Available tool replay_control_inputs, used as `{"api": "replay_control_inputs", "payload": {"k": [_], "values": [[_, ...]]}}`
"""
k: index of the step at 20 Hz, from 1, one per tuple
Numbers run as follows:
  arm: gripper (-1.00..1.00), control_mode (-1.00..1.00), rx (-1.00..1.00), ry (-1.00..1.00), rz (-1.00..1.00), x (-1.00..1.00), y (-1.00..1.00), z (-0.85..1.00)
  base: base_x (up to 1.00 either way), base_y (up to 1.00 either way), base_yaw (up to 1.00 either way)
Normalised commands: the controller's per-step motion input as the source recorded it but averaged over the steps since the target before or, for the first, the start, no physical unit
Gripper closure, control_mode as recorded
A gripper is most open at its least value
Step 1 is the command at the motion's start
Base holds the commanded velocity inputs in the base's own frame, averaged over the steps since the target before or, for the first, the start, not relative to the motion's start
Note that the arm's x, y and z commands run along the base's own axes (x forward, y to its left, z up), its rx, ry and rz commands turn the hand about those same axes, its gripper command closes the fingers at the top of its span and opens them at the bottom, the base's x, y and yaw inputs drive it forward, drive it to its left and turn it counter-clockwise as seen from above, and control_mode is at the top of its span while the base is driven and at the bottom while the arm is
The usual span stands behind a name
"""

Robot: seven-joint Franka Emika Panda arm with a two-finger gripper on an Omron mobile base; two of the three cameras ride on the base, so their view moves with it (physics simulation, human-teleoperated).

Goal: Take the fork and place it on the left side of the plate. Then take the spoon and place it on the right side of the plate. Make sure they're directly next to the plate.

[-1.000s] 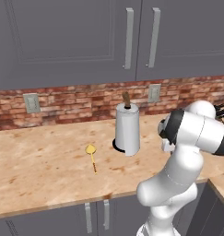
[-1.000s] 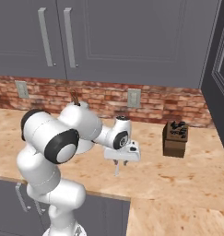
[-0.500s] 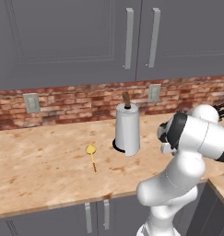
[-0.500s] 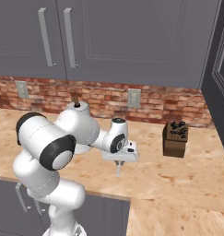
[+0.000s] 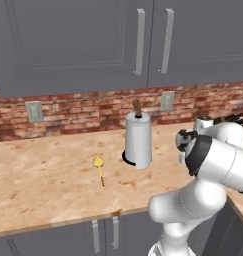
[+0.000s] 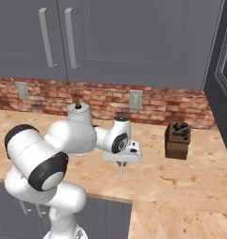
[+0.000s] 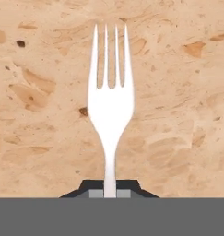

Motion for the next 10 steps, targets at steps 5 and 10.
{"api": "replay_control_inputs", "payload": {"k": [5,10], "values": [[1.00,-1.00,-0.01,-0.10,0.00,-0.68,-0.01,0.83,0.00,0.00,0.00],[1.00,-1.00,-0.03,-0.12,0.00,-0.67,0.12,0.87,0.00,0.00,0.00]]}}
